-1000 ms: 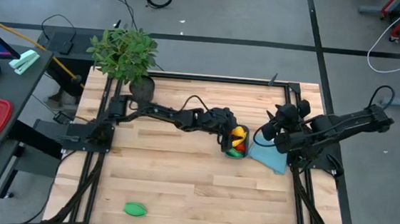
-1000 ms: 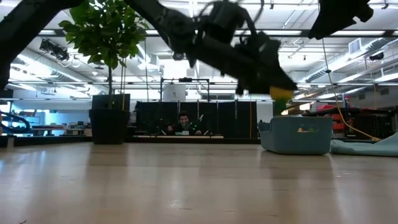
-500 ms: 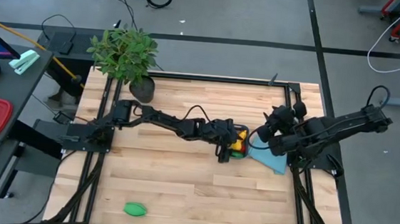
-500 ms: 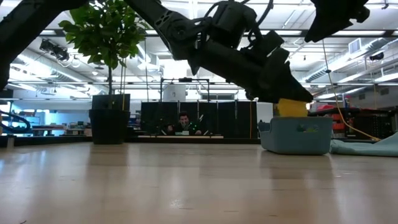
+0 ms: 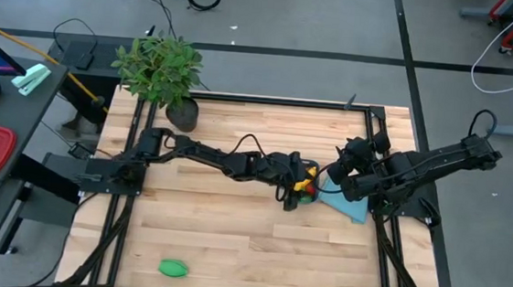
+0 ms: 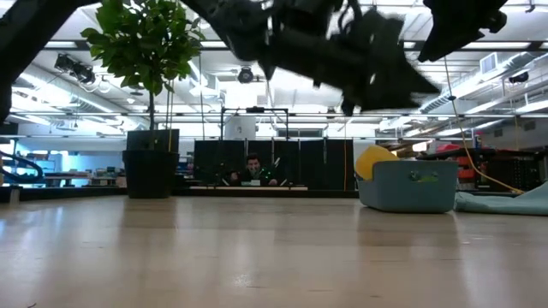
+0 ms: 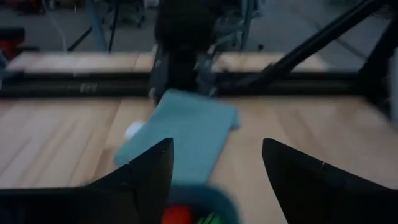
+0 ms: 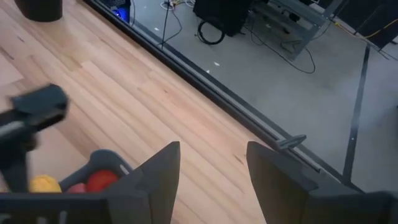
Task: Pick and placing Produce into tupperware
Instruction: Put the green corn into the blue bin
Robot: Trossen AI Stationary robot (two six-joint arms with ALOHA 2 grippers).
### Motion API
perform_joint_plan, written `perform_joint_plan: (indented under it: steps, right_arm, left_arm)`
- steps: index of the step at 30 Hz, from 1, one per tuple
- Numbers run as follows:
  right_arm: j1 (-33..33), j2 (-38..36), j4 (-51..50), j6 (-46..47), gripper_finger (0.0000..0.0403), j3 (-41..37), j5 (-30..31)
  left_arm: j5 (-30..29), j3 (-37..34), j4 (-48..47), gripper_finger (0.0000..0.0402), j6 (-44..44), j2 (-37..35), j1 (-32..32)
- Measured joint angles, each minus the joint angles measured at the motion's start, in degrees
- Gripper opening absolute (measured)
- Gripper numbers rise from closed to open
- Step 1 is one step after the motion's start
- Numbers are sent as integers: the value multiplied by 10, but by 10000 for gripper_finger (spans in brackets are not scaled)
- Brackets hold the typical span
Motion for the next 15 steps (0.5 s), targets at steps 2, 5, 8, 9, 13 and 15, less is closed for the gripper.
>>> perform_joint_plan:
  steps: [2,5,8,9,13,15]
  right_arm:
    - [0,0,0,0,195,0,-1]
    - [0,0,1,0,195,0,-6]
    - [0,0,2,0,195,0,-29]
    - [0,1,4,0,195,0,-41]
    - [4,6,30,-4,195,0,-95]
    - [13,10,57,-15,195,0,-110]
  left_arm:
    - [0,3,-1,248,-1,-15,-10]
    - [0,5,-8,241,-3,-36,-26]
    - [0,6,-59,236,-3,-66,-41]
    - [1,6,-94,234,-4,-78,-45]
    - [1,6,-280,229,-38,-119,-59]
    - [21,5,-379,227,-103,-141,-69]
